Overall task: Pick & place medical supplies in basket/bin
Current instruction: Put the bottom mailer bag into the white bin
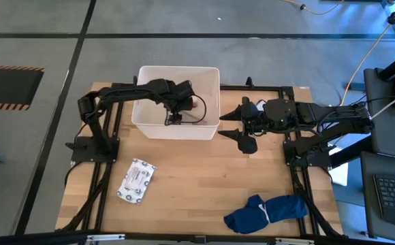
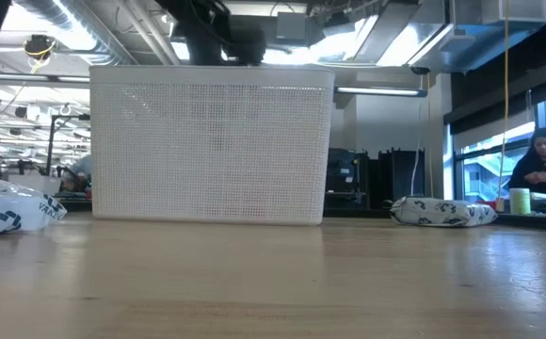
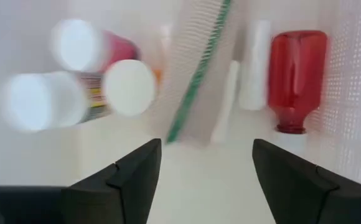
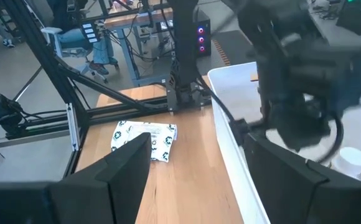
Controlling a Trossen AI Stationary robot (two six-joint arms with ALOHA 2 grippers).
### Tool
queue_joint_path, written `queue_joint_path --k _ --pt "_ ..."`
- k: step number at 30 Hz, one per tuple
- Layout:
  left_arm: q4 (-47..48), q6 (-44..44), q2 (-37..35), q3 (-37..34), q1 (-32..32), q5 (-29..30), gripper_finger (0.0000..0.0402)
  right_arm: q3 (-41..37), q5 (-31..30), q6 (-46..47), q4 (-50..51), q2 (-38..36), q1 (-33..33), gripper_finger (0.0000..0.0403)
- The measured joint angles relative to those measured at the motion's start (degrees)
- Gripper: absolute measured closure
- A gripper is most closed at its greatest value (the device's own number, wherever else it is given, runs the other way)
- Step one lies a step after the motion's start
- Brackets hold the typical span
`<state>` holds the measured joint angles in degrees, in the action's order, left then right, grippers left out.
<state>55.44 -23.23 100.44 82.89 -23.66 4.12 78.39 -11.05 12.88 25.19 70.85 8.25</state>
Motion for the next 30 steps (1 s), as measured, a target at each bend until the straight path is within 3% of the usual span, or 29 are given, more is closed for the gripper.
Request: queue_joint_path --k 7,12,17,20,25,28,30 --pt "1.11 0.98 -8.46 3.77 0.07 0.82 0.0162 0.00 -0.02 -1.26 -0.02 0.00 0.00 0.0144" --pt "9.29 7.86 -14.49 10.71 1.12 -0.92 0.0169 0.00 -0.02 -1.38 0.02 0.00 0.00 0.0144" --pt "18.51 16.95 -21.28 18.67 3.98 -14.32 0.0199 0.00 -0.02 -1.58 0.65 0.00 0.00 0.0144" --pt "19.80 21.80 -25.34 19.34 8.03 -22.55 0.0220 0.00 -0.02 -2.47 0.66 0.00 0.00 0.0144" --pt "27.33 34.69 -28.49 19.32 19.29 -17.01 0.0261 0.00 -0.01 -2.95 0.72 0.00 0.00 0.0144" --pt "35.00 47.05 -28.41 19.25 26.57 -11.22 0.0302 0.00 -0.01 -2.92 0.74 0.00 0.00 0.0144" --pt "33.99 53.39 -28.26 17.47 31.02 -8.65 0.0336 0.00 -0.01 -2.65 0.76 0.00 0.00 0.0144"
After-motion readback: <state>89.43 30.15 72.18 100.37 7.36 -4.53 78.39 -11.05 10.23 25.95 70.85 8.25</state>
